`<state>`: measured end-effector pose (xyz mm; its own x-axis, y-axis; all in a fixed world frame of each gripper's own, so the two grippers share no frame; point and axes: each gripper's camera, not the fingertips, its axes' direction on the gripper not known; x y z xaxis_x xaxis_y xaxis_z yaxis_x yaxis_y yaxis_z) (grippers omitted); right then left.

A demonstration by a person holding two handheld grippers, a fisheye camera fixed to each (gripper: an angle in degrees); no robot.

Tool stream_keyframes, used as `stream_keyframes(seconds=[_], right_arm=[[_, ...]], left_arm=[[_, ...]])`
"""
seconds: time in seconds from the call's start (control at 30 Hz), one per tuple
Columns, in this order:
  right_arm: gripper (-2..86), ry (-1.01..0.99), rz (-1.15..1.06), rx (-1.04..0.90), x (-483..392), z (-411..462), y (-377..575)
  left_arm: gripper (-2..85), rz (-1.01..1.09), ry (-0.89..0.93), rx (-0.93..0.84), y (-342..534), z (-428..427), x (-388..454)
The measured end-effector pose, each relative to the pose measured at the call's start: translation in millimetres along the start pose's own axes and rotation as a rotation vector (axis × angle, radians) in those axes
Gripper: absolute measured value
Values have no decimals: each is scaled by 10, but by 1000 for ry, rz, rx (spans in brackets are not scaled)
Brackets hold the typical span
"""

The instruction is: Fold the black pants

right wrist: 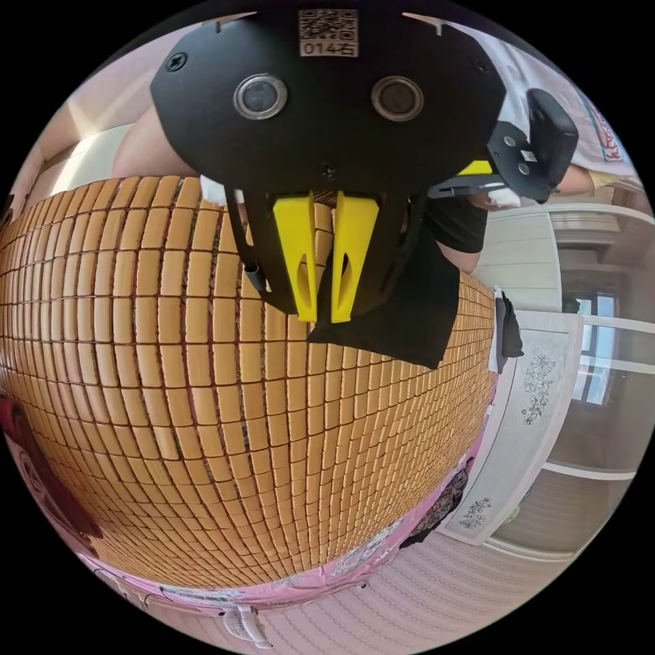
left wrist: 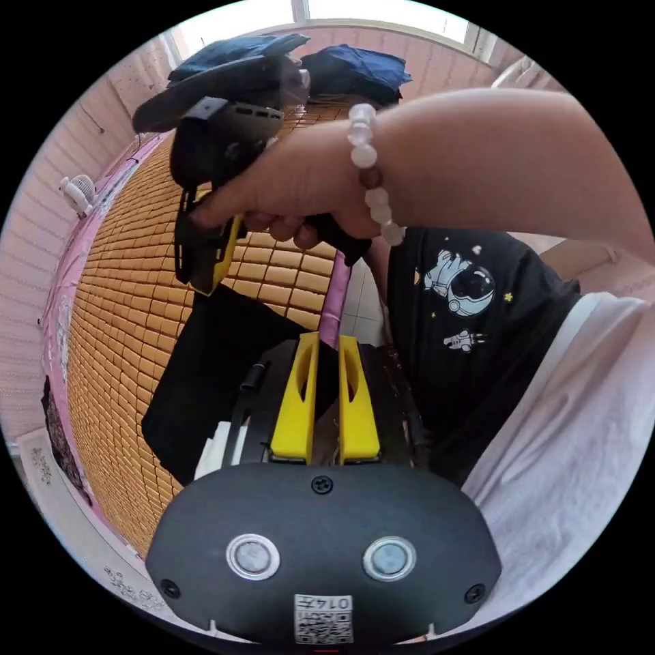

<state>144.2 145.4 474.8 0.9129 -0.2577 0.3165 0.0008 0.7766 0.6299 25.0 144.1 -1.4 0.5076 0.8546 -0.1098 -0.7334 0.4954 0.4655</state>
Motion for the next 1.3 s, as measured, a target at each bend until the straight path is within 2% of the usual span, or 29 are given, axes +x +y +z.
stream_keyframes(seconds=[0.1,0.13,0.3,0.43,0.5,0.53,0.6,0.7,0.8,0.87,0.93,1.0,1.17,1.3], right_arm=[[24,18,-18,-6,-74,8,-13],[22,20,-28,-15,-104,7,-34],[16,23,-96,-12,-267,-83,-92],[20,16,-47,92,-192,-161,-60],[35,-10,3,138,-104,-197,-3],[59,-37,32,161,-47,-211,68],[86,-74,46,171,19,-174,206],[121,-109,61,111,60,25,419],[138,-103,18,79,-68,232,565],[143,-38,-13,117,-232,266,621],[144,18,-28,106,-341,298,614],[144,60,-36,90,-445,330,599],[142,267,-95,42,-799,502,599],[140,279,-57,29,-867,538,598]], left_arm=[[3,62,-6,-185,-54,329,27],[0,65,-19,-195,-41,355,25],[-9,54,60,-191,109,410,-74],[-7,-9,137,-96,321,277,-186],[0,-130,224,47,610,12,-369],[3,-174,234,84,707,-62,-431],[27,-390,198,222,1196,-335,-733],[87,-682,120,312,1891,-464,-1191],[138,-915,166,323,2411,-353,-1613],[152,-969,172,325,2561,-265,-1740],[161,-959,184,273,2570,-143,-1798],[159,-904,212,131,2493,86,-1784],[144,-990,235,150,2678,107,-1734],[117,-970,255,168,2873,54,-1667]])
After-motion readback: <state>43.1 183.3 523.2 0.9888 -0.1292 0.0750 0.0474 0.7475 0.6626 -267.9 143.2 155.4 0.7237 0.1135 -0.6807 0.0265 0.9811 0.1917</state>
